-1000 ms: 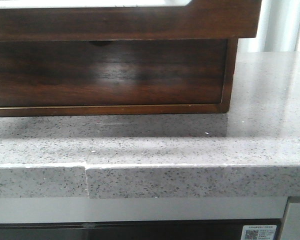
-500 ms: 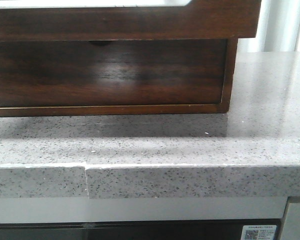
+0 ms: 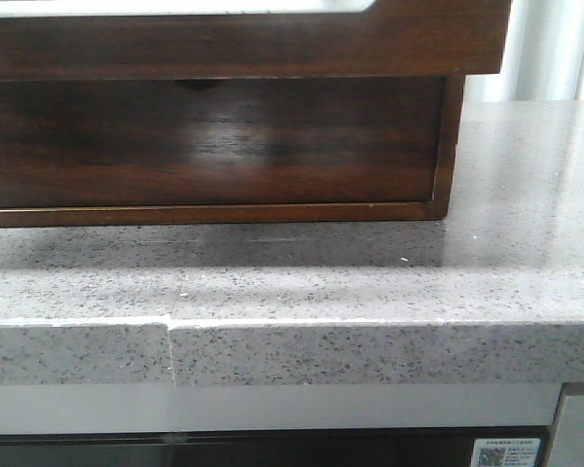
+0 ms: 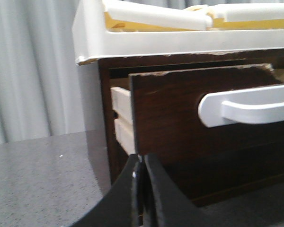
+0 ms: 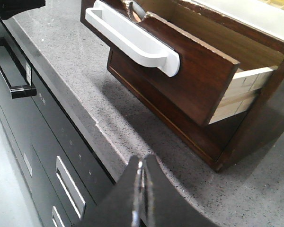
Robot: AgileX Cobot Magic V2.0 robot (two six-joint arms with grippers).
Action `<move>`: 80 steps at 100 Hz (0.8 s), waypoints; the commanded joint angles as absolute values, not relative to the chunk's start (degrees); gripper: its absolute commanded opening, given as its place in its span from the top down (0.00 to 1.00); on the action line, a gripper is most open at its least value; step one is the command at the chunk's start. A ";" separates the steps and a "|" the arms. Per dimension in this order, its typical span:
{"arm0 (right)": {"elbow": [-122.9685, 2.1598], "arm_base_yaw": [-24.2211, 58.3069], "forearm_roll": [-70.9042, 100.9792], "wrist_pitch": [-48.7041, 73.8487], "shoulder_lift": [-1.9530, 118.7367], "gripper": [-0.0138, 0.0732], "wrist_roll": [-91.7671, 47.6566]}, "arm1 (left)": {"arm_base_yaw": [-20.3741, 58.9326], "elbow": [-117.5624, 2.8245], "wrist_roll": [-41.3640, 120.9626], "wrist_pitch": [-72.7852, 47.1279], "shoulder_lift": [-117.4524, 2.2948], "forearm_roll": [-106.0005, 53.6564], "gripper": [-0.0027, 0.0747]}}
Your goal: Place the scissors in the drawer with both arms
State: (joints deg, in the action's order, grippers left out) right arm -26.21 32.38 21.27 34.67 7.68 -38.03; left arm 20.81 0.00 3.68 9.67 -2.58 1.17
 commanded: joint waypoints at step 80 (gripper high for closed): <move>-27.61 32.38 22.06 30.81 8.24 0.89 -38.04 | 2.28 1.28 2.13 -9.33 1.98 0.00 0.99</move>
